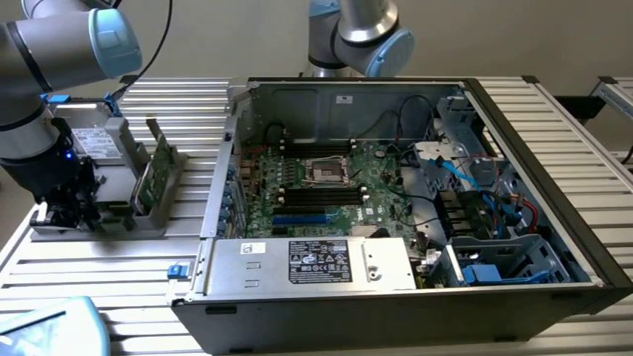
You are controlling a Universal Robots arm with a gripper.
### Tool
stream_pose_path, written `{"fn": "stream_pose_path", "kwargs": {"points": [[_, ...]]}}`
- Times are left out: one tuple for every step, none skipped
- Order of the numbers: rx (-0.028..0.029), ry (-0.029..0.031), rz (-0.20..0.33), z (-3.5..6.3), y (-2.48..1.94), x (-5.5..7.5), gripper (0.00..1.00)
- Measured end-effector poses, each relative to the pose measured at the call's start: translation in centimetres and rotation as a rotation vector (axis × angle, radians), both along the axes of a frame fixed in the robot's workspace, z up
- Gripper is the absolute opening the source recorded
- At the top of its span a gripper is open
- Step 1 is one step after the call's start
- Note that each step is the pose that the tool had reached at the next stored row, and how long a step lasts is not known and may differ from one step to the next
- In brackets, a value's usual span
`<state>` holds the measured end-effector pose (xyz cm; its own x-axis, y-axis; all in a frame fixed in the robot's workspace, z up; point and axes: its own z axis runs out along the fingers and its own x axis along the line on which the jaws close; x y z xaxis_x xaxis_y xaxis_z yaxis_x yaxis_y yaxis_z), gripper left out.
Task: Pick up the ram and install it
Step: 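Pick up the ram and move it above insertion slot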
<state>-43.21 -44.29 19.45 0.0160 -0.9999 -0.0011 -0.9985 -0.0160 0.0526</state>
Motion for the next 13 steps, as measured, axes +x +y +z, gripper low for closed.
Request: {"fn": "stream_pose_path", "kwargs": {"points": [[0.0,0.0,0.0,0.0,0.0,0.0,0.31],[0.0001,0.0,0.0,-0.01,0.0,0.0,0.31],[0.0001,0.0,0.0,-0.01,0.0,0.0,0.31],[0.0001,-0.0001,0.0,-0.01,0.0,0.0,0.31],[0.0001,-0.0001,0.0,-0.01,0.0,0.0,0.31],[0.0001,-0.0001,0.0,-0.01,0.0,0.0,0.31],[0.0001,-0.0001,0.0,-0.01,0.0,0.0,0.31],[0.0001,0.0,0.0,-0.01,0.0,0.01,0.31],[0.0001,-0.0001,0.0,-0.02,0.0,0.01,0.31],[0.0001,-0.0001,0.0,-0.02,0.0,0.01,0.31],[0.0001,-0.0001,0.0,-0.02,0.0,0.01,0.31],[0.0001,-0.0001,0.0,-0.02,0.0,0.01,0.29],[0.0001,-0.0001,0.0,-0.02,0.0,0.01,0.22]]}}
